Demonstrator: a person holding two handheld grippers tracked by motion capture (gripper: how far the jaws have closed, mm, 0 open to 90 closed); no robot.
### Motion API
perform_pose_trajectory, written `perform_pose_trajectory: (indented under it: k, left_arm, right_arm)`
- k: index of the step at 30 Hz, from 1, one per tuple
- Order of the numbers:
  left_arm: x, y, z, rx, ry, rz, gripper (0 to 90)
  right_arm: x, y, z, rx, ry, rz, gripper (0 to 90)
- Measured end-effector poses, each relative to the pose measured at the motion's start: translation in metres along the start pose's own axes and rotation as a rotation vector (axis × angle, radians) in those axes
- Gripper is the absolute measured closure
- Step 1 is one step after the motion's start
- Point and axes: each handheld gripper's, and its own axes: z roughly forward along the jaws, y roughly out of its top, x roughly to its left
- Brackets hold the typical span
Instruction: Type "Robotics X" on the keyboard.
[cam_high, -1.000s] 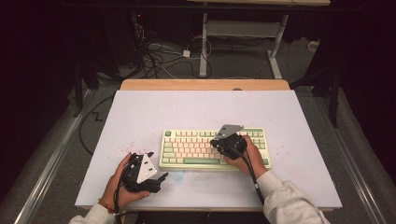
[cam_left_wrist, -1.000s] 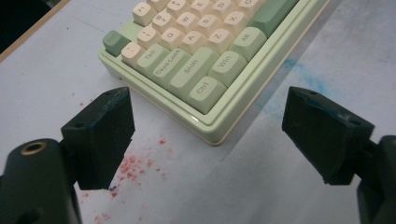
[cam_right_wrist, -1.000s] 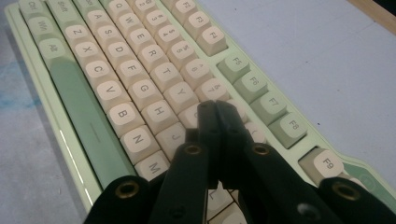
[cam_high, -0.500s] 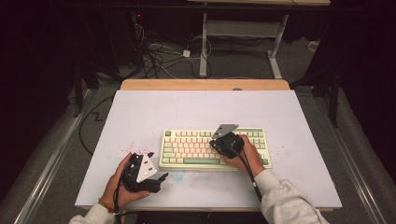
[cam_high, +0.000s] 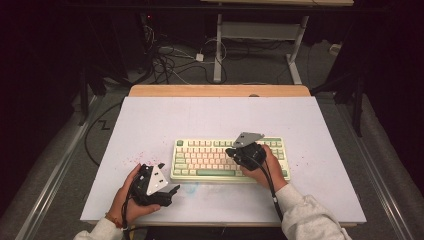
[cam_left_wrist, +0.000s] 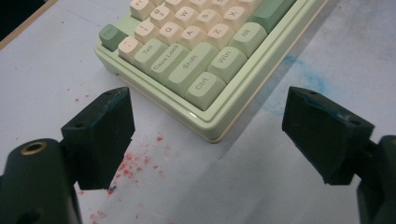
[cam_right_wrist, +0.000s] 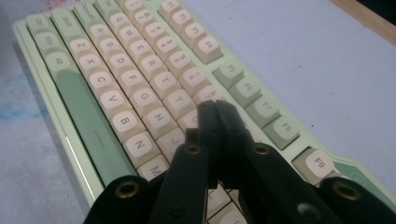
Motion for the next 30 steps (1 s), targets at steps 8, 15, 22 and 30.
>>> perform_pose_trajectory:
  k: [8,15,22,30]
  left_arm:
    - [0.0,0.0,0.0,0.004,0.003,0.003,15.7]
    - [-0.001,0.0,0.0,0.002,0.002,0.004,15.7]
    - [0.001,0.0,-0.001,0.006,0.008,-0.006,17.2]
    - [0.003,0.001,-0.003,-0.005,0.004,-0.023,17.2]
  right_arm:
    - [0.001,0.0,-0.018,-0.074,-0.006,0.001,80.4]
    - [0.001,-0.002,-0.031,-0.135,-0.021,0.001,58.6]
    - [-0.001,-0.005,-0.041,-0.177,-0.075,0.006,31.5]
    - [0.002,-0.01,-0.055,-0.215,-0.12,0.0,22.4]
